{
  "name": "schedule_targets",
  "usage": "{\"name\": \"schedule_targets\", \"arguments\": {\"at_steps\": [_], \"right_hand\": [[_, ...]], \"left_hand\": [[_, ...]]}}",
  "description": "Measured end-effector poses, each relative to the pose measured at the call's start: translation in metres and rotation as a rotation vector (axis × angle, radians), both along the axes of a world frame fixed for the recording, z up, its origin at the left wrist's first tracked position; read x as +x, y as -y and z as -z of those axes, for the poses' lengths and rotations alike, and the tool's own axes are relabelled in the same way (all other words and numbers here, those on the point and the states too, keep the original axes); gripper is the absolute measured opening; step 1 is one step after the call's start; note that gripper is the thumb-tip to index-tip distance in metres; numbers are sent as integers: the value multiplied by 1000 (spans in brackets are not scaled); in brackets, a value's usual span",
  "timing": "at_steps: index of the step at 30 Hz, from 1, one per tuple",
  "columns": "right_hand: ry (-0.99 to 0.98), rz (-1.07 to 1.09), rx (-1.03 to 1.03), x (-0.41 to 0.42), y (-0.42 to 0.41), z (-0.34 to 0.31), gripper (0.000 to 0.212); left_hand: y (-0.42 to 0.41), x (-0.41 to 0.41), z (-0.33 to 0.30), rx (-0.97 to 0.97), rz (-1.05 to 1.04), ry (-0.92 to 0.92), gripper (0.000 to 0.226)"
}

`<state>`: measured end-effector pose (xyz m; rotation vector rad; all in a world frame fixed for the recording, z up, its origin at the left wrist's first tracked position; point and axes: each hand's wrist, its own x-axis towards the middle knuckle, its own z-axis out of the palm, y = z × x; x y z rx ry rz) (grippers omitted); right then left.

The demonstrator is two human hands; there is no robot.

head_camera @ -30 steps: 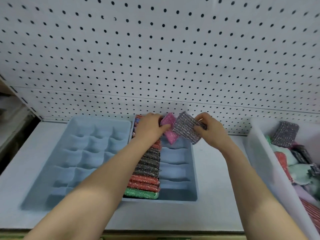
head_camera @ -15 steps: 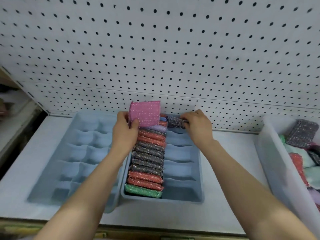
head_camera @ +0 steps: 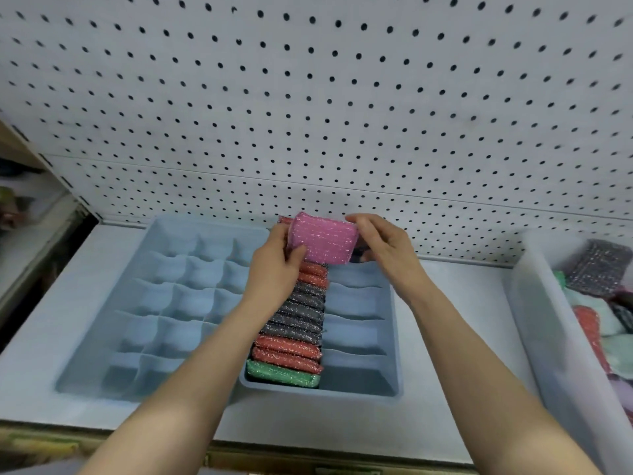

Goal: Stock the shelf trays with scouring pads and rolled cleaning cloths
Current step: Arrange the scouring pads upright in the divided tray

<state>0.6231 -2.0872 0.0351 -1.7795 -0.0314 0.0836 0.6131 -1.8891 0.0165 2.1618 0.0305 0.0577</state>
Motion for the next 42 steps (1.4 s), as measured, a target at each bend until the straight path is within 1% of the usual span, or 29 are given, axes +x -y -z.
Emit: {"name": "schedule_targets", "arguments": {"at_steps": [2,4,5,7,8,10,15,16,17,19,21,24,26,28,29,31,33,35,37,40,42], "right_hand": [[25,-26,-81,-3,11,-2,23],[69,-48,-263,-4,18,1,20],[111,-22,-368,-4,21,2,21],[256,110,-580,-3,29,4,19],[319,170,-667,-3,33,4,18],[380,219,-777,-3,38,5,17],[499,158,-992,4,13,18,13],[502,144,-1042,6,7,23,13],[453,126,-1089,8,2,29,13],[295,94,-1163,13,-4,36,18],[252,103,-1211,17,-4,35,19],[321,149,-1288,19,-7,23,20],[347,127,-1304,18,-14,23,23],[284,56,-1335,15,-20,28,24],[242,33,-1346,15,-20,32,21],[244,68,-1336,17,-16,38,18],[306,110,-1258,17,-14,39,23],[372,129,-1176,16,-17,42,21],[396,113,-1171,14,-19,46,19],[442,73,-1212,18,-20,55,26],[438,65,-1182,22,-20,59,28]], "left_hand": [[7,2,1,83,65,39,29],[12,3,4,189,150,85,28],[13,4,7,263,201,125,30],[12,6,15,404,288,184,42],[9,6,17,445,308,192,48],[6,3,20,501,328,173,51],[-1,-12,28,543,314,187,49],[-2,-15,30,544,304,189,49],[-2,-17,31,548,293,192,48],[-4,-20,33,552,277,200,49],[-5,-20,34,556,274,211,49],[-6,-19,35,556,278,214,50],[-5,-18,34,554,278,219,51],[-4,-18,34,557,285,210,51],[-5,-18,34,560,289,205,51],[-6,-18,34,561,295,206,52],[-7,-17,36,568,297,215,51],[-6,-17,36,570,292,226,51],[-7,-17,37,569,291,225,51],[-7,-18,38,571,291,238,50],[-7,-17,38,574,291,242,50]]}}
